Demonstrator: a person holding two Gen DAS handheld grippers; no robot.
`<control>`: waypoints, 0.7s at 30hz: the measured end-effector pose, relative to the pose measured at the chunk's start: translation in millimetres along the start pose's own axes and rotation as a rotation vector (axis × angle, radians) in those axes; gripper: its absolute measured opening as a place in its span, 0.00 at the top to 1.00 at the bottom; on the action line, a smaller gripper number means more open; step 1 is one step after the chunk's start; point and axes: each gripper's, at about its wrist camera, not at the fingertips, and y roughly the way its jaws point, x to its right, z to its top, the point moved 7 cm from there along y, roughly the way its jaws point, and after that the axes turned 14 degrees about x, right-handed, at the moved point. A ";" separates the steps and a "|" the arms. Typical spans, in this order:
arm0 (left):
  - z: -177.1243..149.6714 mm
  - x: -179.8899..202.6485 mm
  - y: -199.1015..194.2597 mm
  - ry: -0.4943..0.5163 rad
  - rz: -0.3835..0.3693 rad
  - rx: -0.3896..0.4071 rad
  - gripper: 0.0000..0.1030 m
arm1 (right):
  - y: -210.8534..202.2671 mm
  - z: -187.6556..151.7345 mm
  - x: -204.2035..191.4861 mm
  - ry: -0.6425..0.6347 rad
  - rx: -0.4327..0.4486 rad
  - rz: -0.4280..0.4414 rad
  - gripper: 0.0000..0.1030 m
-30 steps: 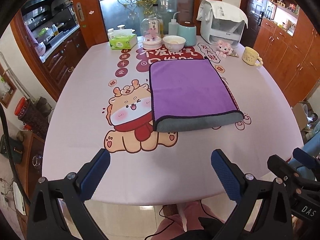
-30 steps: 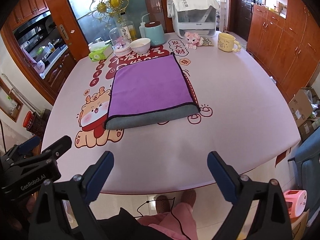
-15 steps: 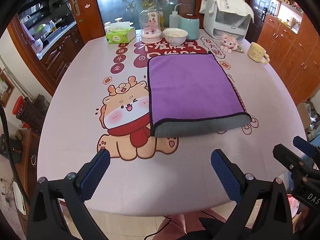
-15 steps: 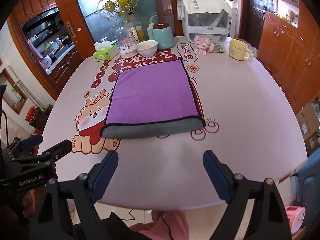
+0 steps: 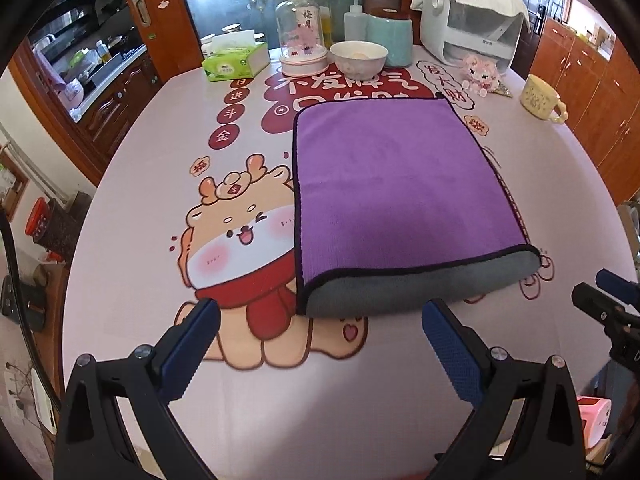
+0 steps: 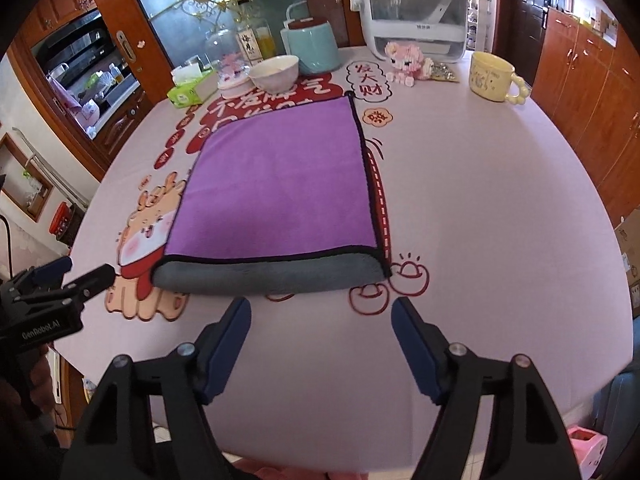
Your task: Fold towel
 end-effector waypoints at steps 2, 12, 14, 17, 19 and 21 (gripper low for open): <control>-0.4 0.6 12.4 0.003 -0.006 -0.009 0.03 | 10.6 -1.1 7.1 -0.007 -0.011 0.009 0.33; -10.4 -1.2 61.4 0.024 -0.027 -0.076 0.13 | 57.8 -12.2 22.6 -0.104 -0.050 0.078 0.44; -10.3 -1.2 67.3 0.034 -0.027 -0.077 0.13 | 66.6 -13.6 24.8 -0.116 -0.056 0.083 0.47; -12.4 -2.2 75.6 0.033 -0.032 -0.090 0.14 | 78.2 -14.8 27.3 -0.133 -0.062 0.096 0.50; -14.3 -2.5 79.6 0.025 -0.047 -0.103 0.16 | 85.3 -14.4 29.6 -0.148 -0.066 0.095 0.53; -15.9 -2.2 83.7 0.015 -0.067 -0.112 0.17 | 90.6 -13.4 30.8 -0.155 -0.068 0.099 0.54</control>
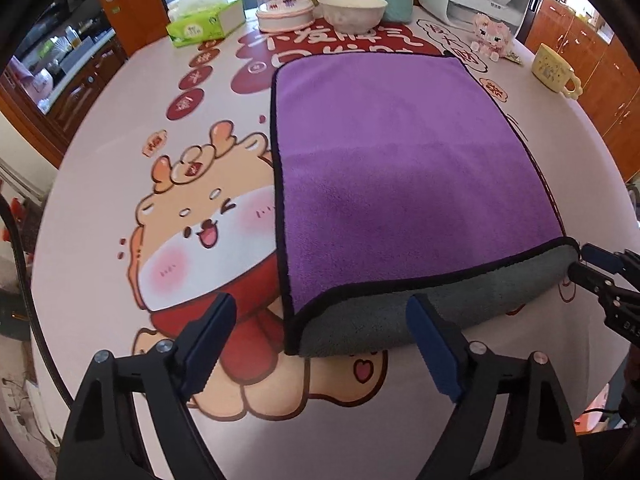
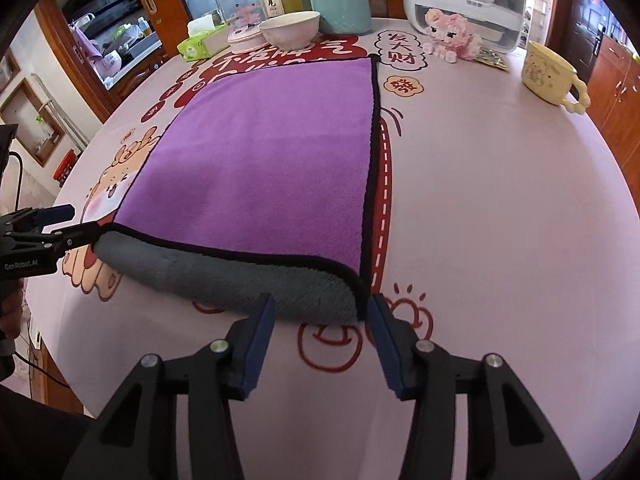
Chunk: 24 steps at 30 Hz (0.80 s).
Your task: Fold towel
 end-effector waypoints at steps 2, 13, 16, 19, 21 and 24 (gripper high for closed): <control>-0.5 0.1 3.2 -0.009 -0.016 -0.013 0.17 | 4.3 0.8 1.6 -0.004 -0.004 0.007 0.54; -5.1 -6.9 21.8 -0.092 -0.087 -0.082 0.21 | 17.9 5.1 4.0 -0.024 -0.018 0.043 0.59; -7.6 -10.4 26.1 -0.112 -0.096 -0.096 0.21 | 19.0 6.1 3.9 -0.031 -0.017 0.051 0.60; -8.1 -13.9 28.2 -0.133 -0.111 -0.102 0.29 | 20.4 6.6 5.3 -0.035 -0.018 0.050 0.63; -7.9 -14.8 28.5 -0.148 -0.128 -0.102 0.32 | 20.6 6.6 5.7 -0.035 -0.019 0.051 0.64; -7.8 -13.5 28.7 -0.157 -0.157 -0.105 0.39 | 20.8 6.2 6.6 -0.034 -0.020 0.052 0.65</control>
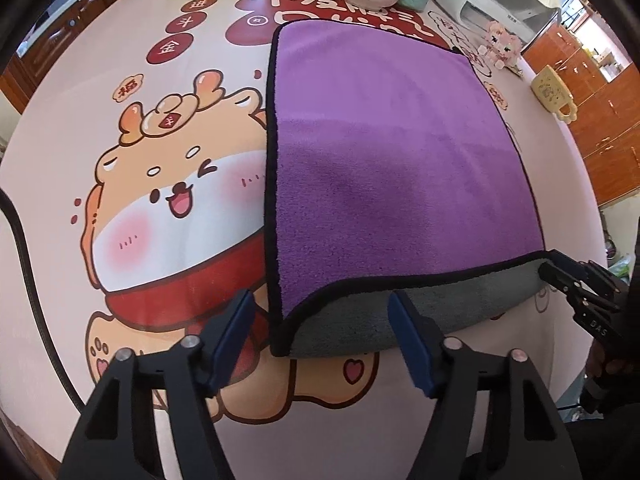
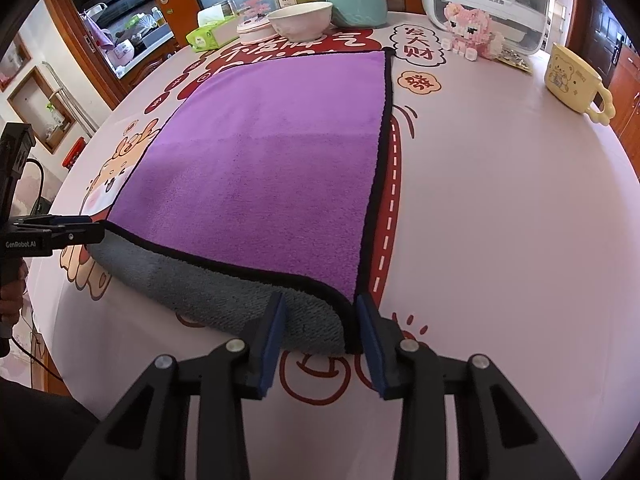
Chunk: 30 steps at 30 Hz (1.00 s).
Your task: Fold towel
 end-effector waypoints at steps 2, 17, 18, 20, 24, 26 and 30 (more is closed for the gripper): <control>-0.9 1.7 0.8 0.003 -0.009 -0.004 0.42 | 0.1 0.1 0.1 0.001 0.002 0.002 0.66; -6.1 4.1 -0.9 0.017 -0.007 -0.014 0.70 | -2.1 1.2 6.6 -0.014 0.001 0.003 0.86; -6.8 3.7 -1.6 0.017 -0.009 -0.015 0.73 | -2.6 1.3 6.9 -0.014 0.002 0.005 0.87; -7.3 3.4 -2.8 0.016 -0.010 -0.014 0.80 | -3.7 1.9 7.7 -0.014 0.007 0.009 0.88; -9.2 2.6 -5.6 0.012 -0.011 -0.007 0.89 | -6.2 3.4 7.0 -0.019 0.017 0.012 0.91; -9.8 3.1 -7.6 0.021 -0.005 0.000 0.90 | -6.9 3.5 6.2 -0.021 0.018 0.015 0.93; -9.8 3.2 -11.9 0.025 0.004 0.014 0.94 | -8.4 4.0 4.7 -0.028 0.024 0.015 0.95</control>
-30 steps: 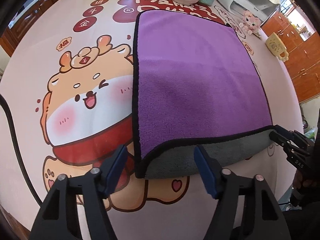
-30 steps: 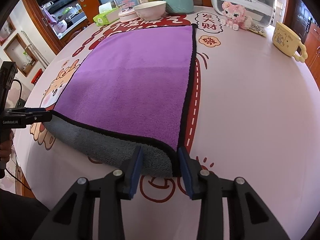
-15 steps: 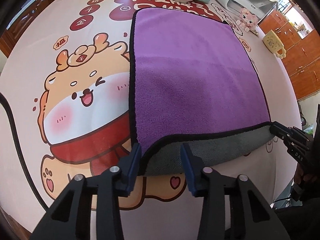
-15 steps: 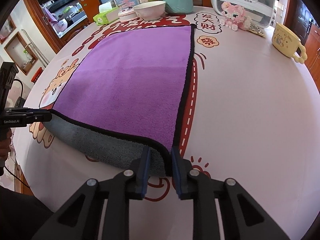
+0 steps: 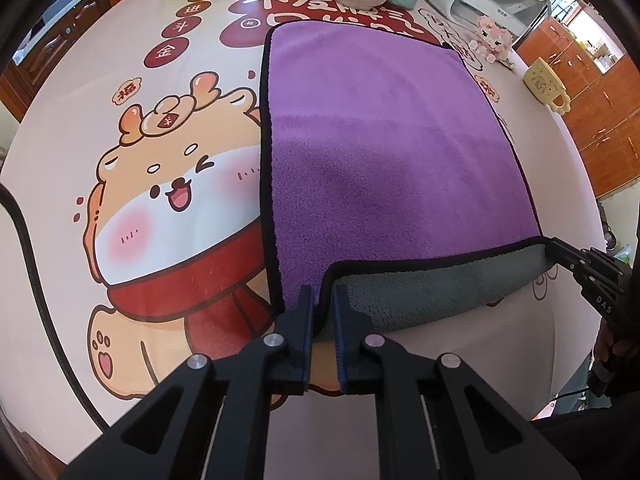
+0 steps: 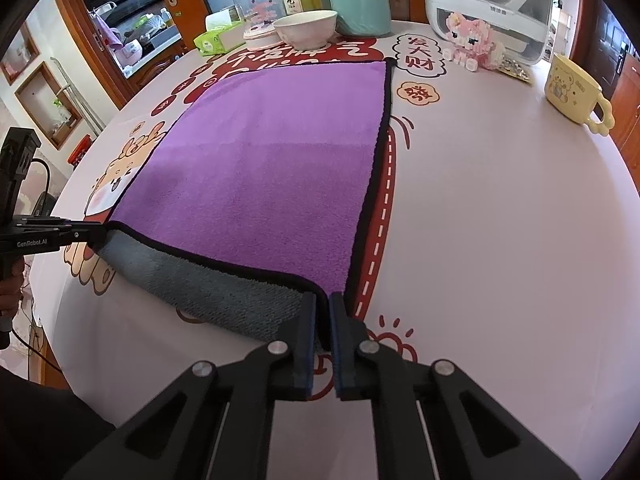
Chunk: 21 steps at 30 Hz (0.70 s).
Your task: Fold towel
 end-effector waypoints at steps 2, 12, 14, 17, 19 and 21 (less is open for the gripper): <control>0.4 -0.9 -2.7 -0.003 0.006 0.007 0.94 | -0.9 0.6 0.0 0.002 0.003 0.002 0.95; 10.1 -2.8 -20.8 0.006 0.042 0.033 0.95 | -11.6 11.5 -1.9 -0.008 0.030 0.006 0.95; 13.1 -3.5 -25.7 0.007 0.052 0.041 0.95 | -14.0 15.5 -1.9 -0.011 0.041 -0.003 0.95; 19.5 -3.4 -33.0 -0.002 0.058 0.056 0.95 | -17.7 23.0 -2.5 -0.018 0.056 -0.007 0.95; 24.8 -3.0 -37.4 -0.004 0.062 0.070 0.95 | -20.5 28.8 -3.5 -0.028 0.066 -0.013 0.95; 31.7 -1.2 -41.9 0.001 0.067 0.078 0.96 | -23.7 35.0 -3.7 -0.035 0.078 -0.017 0.95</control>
